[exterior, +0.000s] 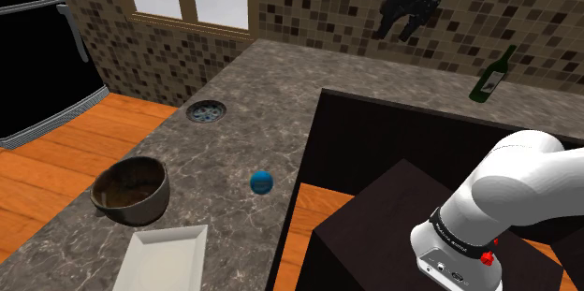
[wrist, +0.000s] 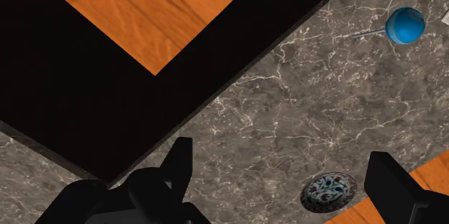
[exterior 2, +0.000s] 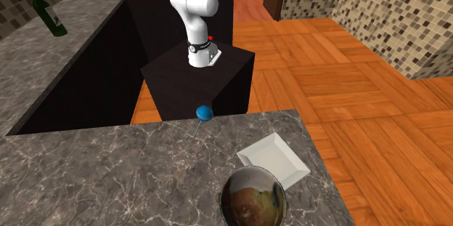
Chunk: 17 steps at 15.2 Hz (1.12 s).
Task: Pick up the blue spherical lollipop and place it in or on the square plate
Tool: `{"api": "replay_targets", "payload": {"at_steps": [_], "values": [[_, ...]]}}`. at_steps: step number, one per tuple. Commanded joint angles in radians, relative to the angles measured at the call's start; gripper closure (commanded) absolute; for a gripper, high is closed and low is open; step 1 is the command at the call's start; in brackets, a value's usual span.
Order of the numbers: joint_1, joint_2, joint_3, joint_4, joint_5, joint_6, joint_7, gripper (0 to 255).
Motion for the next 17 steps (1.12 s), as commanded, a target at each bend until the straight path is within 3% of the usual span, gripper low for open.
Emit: {"api": "replay_targets", "payload": {"at_steps": [1,9,17], "values": [[0.0,0.0,0.0,0.0,0.0,0.0,0.0,0],[0.037,0.026,0.155,-0.165,0.07,0.181,0.135,0],[0.081,0.15,0.321,-0.254,0.139,0.384,0.276,0]]}}
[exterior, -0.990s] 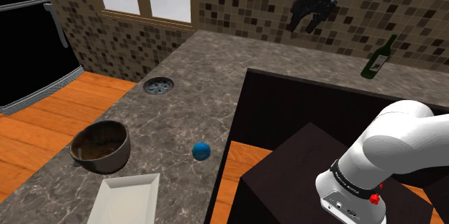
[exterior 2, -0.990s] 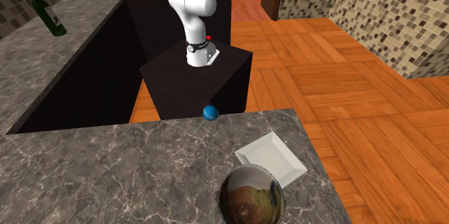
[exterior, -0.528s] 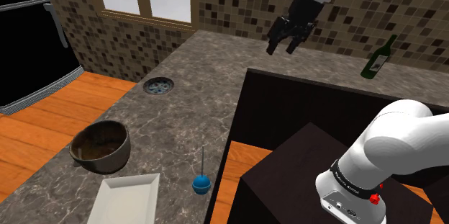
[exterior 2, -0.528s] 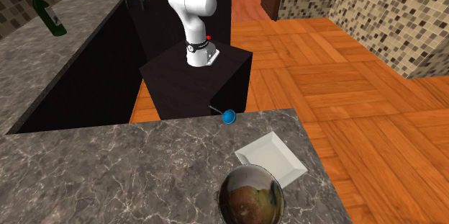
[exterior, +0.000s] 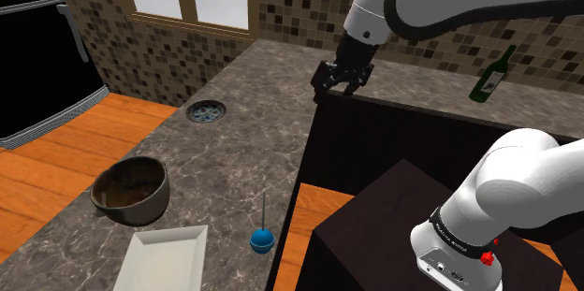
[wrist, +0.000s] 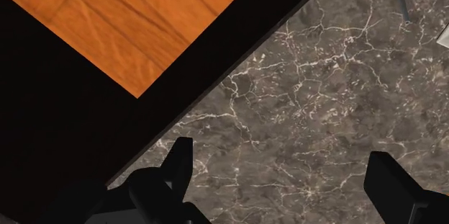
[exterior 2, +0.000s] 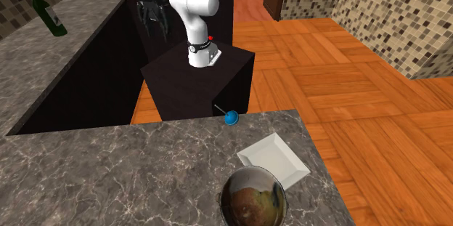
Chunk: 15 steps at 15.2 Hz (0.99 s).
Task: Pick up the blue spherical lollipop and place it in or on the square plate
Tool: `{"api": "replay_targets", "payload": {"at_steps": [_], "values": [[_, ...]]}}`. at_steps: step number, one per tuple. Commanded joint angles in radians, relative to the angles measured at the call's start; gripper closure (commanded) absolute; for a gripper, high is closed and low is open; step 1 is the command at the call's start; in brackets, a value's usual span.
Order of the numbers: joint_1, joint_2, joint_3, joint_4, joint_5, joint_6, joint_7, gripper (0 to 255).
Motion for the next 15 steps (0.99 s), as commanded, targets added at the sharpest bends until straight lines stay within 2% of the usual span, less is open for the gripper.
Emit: {"api": "replay_targets", "payload": {"at_steps": [1,9,12,15], "values": [[0.009,0.041,0.043,-0.016,0.015,0.056,0.037,0],[0.015,0.276,0.224,-0.011,0.024,0.274,0.203,0],[-0.001,0.387,0.296,0.013,-0.01,0.354,0.284,0],[-0.025,0.511,0.367,0.047,-0.084,0.428,0.388,0]]}}
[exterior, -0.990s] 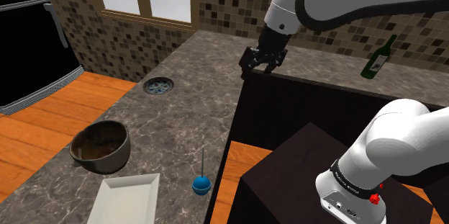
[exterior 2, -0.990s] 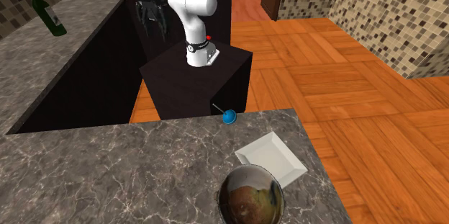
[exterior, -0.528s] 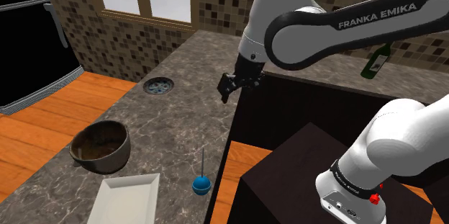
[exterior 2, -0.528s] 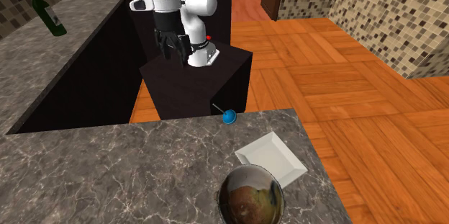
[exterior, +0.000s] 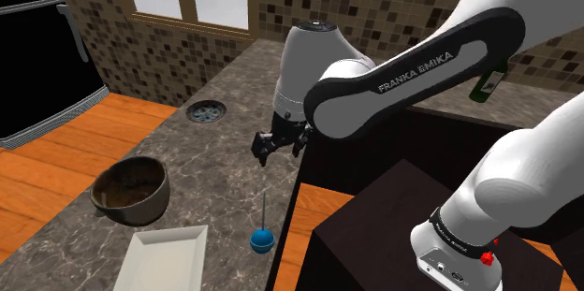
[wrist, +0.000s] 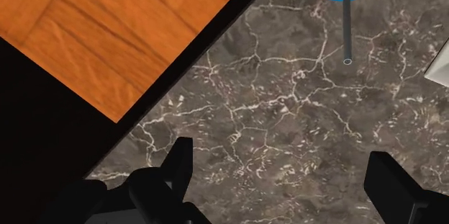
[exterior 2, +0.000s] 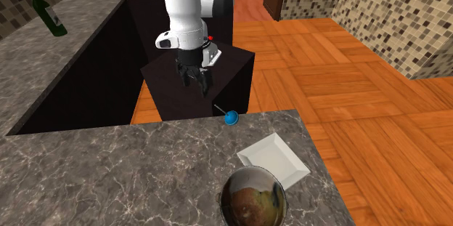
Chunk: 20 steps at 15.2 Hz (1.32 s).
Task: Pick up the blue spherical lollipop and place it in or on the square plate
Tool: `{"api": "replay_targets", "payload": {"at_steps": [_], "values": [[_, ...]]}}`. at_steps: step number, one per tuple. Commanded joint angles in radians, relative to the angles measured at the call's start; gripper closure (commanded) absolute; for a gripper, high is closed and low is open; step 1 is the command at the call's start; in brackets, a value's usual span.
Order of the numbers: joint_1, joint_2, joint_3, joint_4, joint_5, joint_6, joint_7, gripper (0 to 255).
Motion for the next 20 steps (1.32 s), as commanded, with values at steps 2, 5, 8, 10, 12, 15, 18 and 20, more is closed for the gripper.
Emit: {"api": "replay_targets", "payload": {"at_steps": [2,5,8,10,12,15,18,20], "values": [[-0.023,0.125,0.064,0.036,-0.1,0.067,0.125,0],[-0.029,0.221,0.085,0.063,-0.204,0.11,0.223,0],[-0.028,0.27,0.08,0.061,-0.264,0.149,0.266,0],[-0.025,0.304,0.072,0.061,-0.308,0.174,0.297,0],[-0.02,0.33,0.062,0.062,-0.344,0.192,0.323,0],[-0.019,0.33,0.062,0.062,-0.344,0.192,0.323,0],[-0.019,0.33,0.062,0.062,-0.344,0.192,0.323,0],[-0.019,0.33,0.062,0.062,-0.344,0.192,0.323,255]]}}
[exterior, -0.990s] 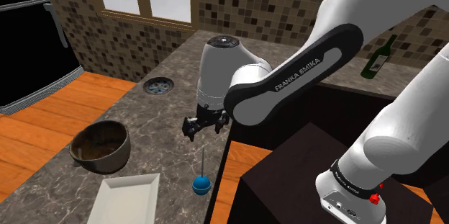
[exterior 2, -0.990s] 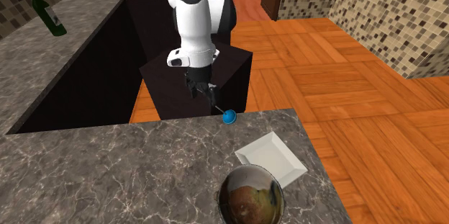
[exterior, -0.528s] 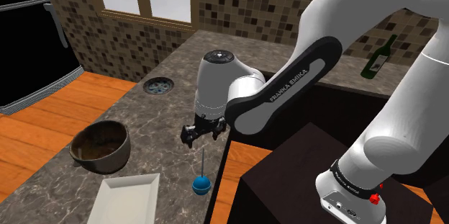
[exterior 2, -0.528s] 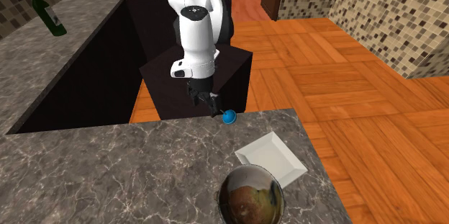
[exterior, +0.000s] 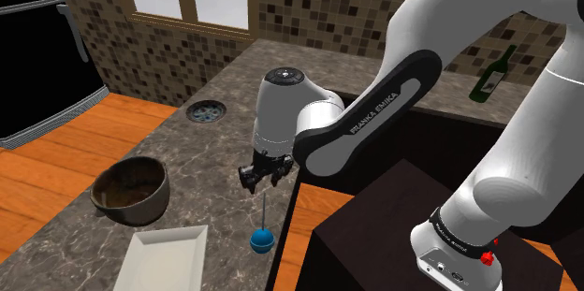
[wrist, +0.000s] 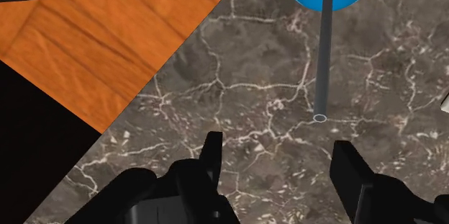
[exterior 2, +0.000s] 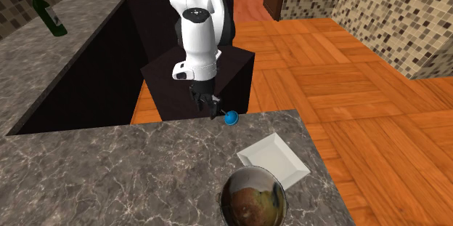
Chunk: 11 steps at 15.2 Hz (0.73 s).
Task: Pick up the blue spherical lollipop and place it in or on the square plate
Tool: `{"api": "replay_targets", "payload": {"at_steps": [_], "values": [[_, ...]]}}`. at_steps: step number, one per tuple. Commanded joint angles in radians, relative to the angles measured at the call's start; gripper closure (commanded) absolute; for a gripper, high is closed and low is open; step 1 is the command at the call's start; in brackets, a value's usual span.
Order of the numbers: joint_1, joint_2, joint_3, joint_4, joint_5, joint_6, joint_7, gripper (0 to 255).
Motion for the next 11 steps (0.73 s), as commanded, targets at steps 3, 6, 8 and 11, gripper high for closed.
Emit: {"api": "replay_targets", "payload": {"at_steps": [3,6,8,11], "values": [[0.0,0.0,0.0,0.0,0.0,0.0,0.0,255],[0.0,0.0,0.0,0.0,0.0,0.0,0.0,255],[0.0,0.0,0.0,0.0,0.0,0.0,0.0,255],[0.022,0.007,0.001,-0.013,-0.041,0.019,0.05,0]]}}
